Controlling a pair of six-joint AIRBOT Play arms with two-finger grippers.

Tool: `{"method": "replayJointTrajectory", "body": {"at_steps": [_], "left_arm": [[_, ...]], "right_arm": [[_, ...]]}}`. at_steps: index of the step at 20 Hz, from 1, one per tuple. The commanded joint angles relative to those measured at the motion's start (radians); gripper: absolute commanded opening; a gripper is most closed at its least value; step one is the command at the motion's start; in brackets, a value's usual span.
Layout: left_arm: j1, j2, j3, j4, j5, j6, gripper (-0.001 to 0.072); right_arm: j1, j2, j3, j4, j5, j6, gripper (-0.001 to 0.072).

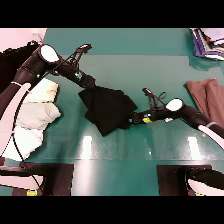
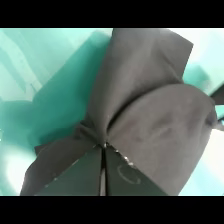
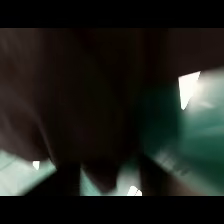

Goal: Fold the shirts.

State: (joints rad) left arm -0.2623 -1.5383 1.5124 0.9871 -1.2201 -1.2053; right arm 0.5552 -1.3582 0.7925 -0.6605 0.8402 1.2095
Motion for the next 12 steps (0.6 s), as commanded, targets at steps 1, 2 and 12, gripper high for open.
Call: {"method": "replayJointTrajectory", "body": {"at_steps": [1,2,12], "left_arm": [[0.001,0.002,0.001,0.002,-0.021,0.000,0.0026],[0.001,0.010,0.002,0.002,-0.024,-0.003,0.0026],[0.000,0.528,0.198,0.080,0.024,-0.114,0.0026]], "right_arm": [[0.035,-0.119,0.109,0.003,-0.024,-0.008,0.0092],[0.030,-0.130,0.134,0.003,-0.016,-0.010,0.0014],[-0.248,0.304,0.549,-0.275,0.260,0.112,0.0013]]}}
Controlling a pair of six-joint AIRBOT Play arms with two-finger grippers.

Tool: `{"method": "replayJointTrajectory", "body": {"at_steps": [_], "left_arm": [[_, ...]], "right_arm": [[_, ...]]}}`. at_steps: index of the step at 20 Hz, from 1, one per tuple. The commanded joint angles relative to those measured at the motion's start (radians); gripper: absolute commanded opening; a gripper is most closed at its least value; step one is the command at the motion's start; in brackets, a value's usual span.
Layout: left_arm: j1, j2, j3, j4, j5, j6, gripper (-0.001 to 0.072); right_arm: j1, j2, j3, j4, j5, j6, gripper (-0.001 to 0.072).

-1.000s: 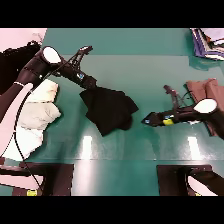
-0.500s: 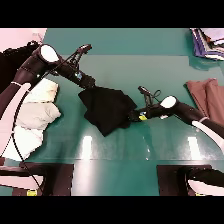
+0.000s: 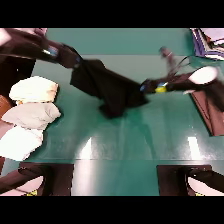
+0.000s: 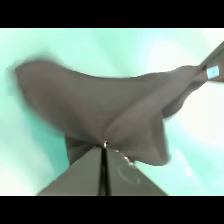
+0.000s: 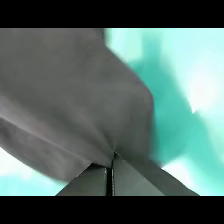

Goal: Fold the shirts.

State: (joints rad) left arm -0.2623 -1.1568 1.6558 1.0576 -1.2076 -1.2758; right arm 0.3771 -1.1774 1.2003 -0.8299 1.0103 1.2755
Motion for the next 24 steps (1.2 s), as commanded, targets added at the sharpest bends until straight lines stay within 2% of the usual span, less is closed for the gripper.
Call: {"method": "replayJointTrajectory", "body": {"at_steps": [1,5,8,12,14,16,19,21,22,23,24], "left_arm": [[0.000,0.198,0.063,0.010,0.012,-0.061,0.0026],[0.000,0.292,0.067,-0.030,-0.034,-0.137,0.0025],[0.000,0.273,0.028,-0.094,-0.130,-0.142,0.0026],[0.000,0.230,-0.240,-0.081,-0.190,-0.159,0.0026],[0.000,0.221,-0.443,-0.081,-0.164,-0.157,0.0026],[0.000,0.216,-0.640,-0.083,-0.101,-0.151,0.0027],[0.000,0.216,-0.892,-0.131,0.066,-0.092,0.0028],[0.000,0.216,-0.965,-0.185,0.145,-0.077,0.0030],[0.000,0.216,-0.971,-0.210,0.157,-0.075,0.0072],[0.000,0.216,-0.971,-0.238,0.178,-0.074,0.0254],[0.000,0.216,-0.971,-0.267,0.193,-0.061,0.0308]], "right_arm": [[-0.090,0.159,0.206,-0.129,0.127,0.055,0.0013],[-0.144,0.239,0.401,-0.169,0.262,0.101,0.0013],[-0.154,0.225,0.489,-0.170,0.377,0.143,0.0013],[-0.154,0.138,0.387,-0.172,0.525,0.183,0.0013],[-0.154,0.117,0.233,-0.214,0.512,0.182,0.0013],[-0.154,0.116,0.046,-0.266,0.437,0.180,0.0013],[-0.155,0.132,-0.180,-0.270,0.296,0.179,0.0013],[-0.154,0.131,-0.248,-0.270,0.271,0.180,0.0013],[-0.154,0.131,-0.265,-0.270,0.272,0.180,0.0013],[-0.155,0.131,-0.272,-0.270,0.272,0.180,0.0013],[-0.154,0.131,-0.272,-0.270,0.272,0.180,0.0013]]}}
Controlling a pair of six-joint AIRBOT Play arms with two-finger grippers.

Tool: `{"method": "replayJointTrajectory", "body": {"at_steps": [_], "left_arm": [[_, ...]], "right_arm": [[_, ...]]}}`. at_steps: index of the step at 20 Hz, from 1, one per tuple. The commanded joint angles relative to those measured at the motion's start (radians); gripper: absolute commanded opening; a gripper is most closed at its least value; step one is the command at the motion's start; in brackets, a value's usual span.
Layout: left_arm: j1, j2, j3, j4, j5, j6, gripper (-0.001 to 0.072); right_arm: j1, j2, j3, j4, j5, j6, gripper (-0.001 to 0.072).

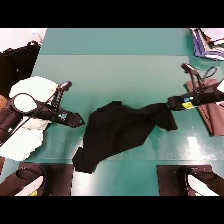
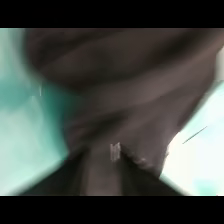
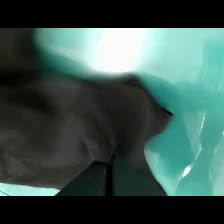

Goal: Fold the shirts.

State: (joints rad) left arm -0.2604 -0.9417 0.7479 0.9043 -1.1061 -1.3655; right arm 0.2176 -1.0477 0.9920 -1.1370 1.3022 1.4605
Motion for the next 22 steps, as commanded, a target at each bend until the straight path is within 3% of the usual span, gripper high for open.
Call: {"method": "replayJointTrajectory", "body": {"at_steps": [1,9,10,16,22], "left_arm": [[-0.002,0.000,-0.063,-0.142,0.101,0.058,0.0308],[-0.001,-0.085,0.048,-0.057,0.201,0.064,0.0325],[-0.001,-0.137,0.063,-0.047,0.209,0.064,0.0450],[-0.001,-0.463,0.146,-0.079,0.166,0.065,0.0447],[-0.002,-0.539,0.150,-0.180,0.142,0.142,0.0417]], "right_arm": [[0.005,0.002,-0.063,0.038,-0.020,-0.005,0.0013],[0.005,0.002,-0.063,0.046,0.016,-0.005,0.0013],[0.005,0.002,-0.063,0.046,0.029,-0.005,0.0013],[0.005,0.002,-0.063,0.046,0.070,-0.005,0.0013],[0.005,0.002,-0.063,0.046,0.062,-0.005,0.0013]]}}
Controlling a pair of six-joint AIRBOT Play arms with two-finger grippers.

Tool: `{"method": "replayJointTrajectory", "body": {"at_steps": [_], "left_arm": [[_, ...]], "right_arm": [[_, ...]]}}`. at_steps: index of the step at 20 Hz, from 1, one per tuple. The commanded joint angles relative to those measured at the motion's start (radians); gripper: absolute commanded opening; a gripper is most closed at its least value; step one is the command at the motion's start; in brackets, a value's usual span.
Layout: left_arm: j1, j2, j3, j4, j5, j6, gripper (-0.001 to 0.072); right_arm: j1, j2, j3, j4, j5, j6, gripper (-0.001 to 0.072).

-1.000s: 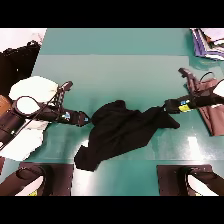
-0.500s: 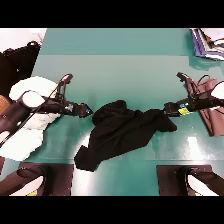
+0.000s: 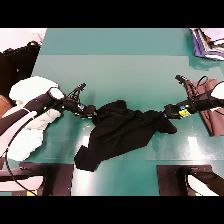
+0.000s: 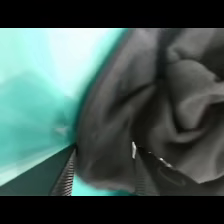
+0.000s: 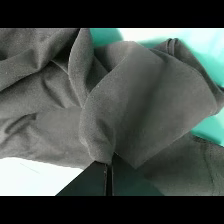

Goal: Fold the shirts.

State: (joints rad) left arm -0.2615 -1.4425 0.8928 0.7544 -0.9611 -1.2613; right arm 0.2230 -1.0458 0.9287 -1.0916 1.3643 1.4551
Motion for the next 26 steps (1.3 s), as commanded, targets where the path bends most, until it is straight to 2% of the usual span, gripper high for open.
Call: {"method": "replayJointTrajectory", "body": {"at_steps": [1,2,3,5,8,9,14,19,23,26], "left_arm": [[-0.001,-0.039,0.005,-0.030,0.004,0.038,0.0416],[-0.001,-0.039,0.005,-0.031,0.009,0.038,0.0328],[-0.001,-0.039,0.005,-0.033,0.013,0.039,0.0036],[0.000,-0.033,0.016,-0.029,0.014,0.039,0.0027],[0.018,0.043,0.123,0.053,0.000,0.022,0.0026],[0.039,0.097,0.177,0.082,0.000,0.001,0.0026],[0.176,0.404,0.500,0.141,-0.013,0.005,0.0027],[0.209,0.613,0.794,0.189,-0.021,0.005,0.0028],[0.209,0.661,1.014,0.189,-0.096,0.003,0.0027],[0.209,0.661,1.159,0.188,-0.124,-0.044,0.0027]], "right_arm": [[0.000,0.000,0.000,0.000,0.000,0.000,0.0013],[0.000,0.000,0.000,0.000,-0.001,0.000,0.0013],[0.000,0.000,0.000,0.000,-0.003,0.000,0.0013],[-0.001,0.000,0.000,-0.001,-0.004,0.000,0.0013],[-0.001,0.000,0.077,-0.054,-0.001,0.000,0.0013],[-0.001,0.000,0.135,-0.066,0.004,0.000,0.0013],[-0.002,-0.001,0.528,-0.091,0.006,-0.001,0.0013],[-0.050,0.000,0.940,-0.089,0.048,-0.001,0.0013],[-0.104,0.005,1.183,-0.089,0.132,-0.001,0.0013],[-0.153,0.086,1.155,-0.089,0.100,-0.001,0.0013]]}}
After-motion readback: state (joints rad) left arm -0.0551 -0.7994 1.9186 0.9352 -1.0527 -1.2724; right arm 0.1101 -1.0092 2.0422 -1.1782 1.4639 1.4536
